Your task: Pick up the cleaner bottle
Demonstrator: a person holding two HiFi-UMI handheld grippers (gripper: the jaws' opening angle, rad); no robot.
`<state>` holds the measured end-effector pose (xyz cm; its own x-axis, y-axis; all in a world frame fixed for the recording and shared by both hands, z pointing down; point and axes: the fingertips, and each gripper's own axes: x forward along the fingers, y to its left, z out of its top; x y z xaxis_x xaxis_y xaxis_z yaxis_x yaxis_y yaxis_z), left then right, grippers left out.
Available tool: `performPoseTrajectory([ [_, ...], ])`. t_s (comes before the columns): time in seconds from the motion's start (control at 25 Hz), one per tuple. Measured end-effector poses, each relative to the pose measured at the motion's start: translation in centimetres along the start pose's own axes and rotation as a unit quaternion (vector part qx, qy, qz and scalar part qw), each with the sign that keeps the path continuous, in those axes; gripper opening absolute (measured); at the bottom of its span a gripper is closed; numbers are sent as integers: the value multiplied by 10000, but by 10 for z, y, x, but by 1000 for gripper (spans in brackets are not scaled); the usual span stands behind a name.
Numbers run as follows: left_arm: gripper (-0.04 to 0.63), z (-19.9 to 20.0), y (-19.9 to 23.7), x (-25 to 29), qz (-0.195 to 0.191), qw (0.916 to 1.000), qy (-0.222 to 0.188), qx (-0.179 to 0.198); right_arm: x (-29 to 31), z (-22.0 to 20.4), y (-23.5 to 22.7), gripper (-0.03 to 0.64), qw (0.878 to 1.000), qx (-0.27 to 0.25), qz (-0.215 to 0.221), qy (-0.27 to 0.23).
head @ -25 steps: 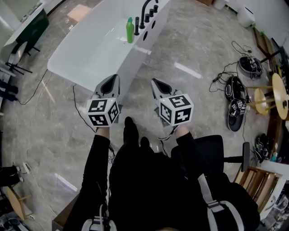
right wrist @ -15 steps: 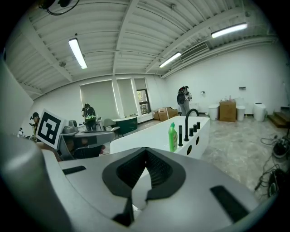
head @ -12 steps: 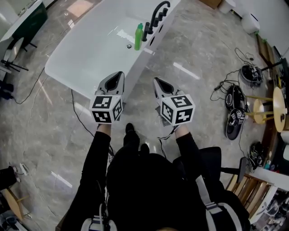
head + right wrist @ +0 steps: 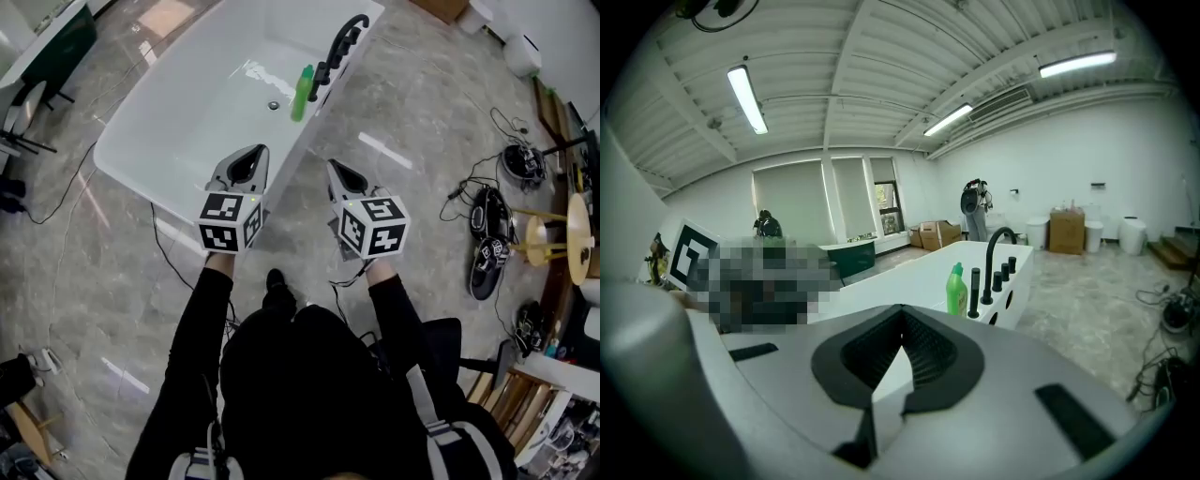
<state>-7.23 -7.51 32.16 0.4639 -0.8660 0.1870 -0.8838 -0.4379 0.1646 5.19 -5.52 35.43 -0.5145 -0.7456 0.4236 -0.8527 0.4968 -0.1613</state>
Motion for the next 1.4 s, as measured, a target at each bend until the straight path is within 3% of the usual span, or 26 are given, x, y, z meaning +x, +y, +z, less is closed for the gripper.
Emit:
performPoseTrajectory([
  [0.64,16,-10,19,29,-168,9997,166,-99,26,0,-9,2,9997,-46,-122,221],
  [1.08,186,-19,28,91,-115,9991,399,5,65,7,-52,2,9993,-51,-51,372],
  [1.4,248,-33,42,148,-8,9979,647,-44,101,15,-91,2,9986,-26,-54,517],
])
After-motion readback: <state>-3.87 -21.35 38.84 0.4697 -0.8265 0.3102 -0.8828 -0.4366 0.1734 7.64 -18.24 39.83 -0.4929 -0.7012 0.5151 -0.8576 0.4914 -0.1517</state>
